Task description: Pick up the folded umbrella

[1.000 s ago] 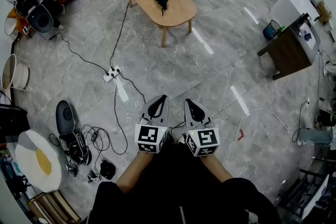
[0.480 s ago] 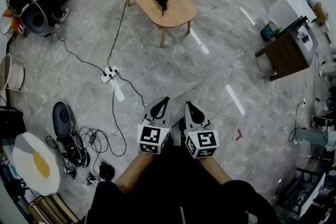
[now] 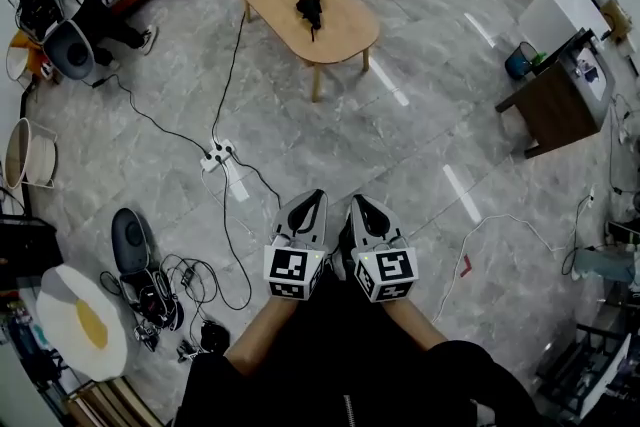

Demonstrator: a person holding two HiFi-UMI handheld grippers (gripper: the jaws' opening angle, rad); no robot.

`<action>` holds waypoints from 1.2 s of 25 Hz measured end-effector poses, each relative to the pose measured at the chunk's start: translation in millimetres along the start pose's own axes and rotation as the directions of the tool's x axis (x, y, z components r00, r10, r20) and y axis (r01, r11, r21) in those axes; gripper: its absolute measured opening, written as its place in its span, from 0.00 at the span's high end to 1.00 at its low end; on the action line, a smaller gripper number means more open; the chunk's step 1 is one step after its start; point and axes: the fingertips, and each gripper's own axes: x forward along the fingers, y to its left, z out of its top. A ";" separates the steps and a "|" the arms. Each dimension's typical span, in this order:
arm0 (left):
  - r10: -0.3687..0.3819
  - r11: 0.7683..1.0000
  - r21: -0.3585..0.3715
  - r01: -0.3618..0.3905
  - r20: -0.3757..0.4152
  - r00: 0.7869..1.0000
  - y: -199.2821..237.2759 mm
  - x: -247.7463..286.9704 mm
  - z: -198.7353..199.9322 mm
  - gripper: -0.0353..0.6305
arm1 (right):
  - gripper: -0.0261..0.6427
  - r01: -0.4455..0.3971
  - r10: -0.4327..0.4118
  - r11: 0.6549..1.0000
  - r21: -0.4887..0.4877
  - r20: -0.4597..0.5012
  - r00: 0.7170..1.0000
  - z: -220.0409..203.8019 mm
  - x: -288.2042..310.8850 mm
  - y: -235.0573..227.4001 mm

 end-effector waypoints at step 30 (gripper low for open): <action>0.126 0.992 0.016 -0.126 -0.016 0.992 10.5 211.2 79.1 0.92 | 0.94 -0.126 0.127 0.992 -0.017 0.059 0.990 102.9 136.0 -178.2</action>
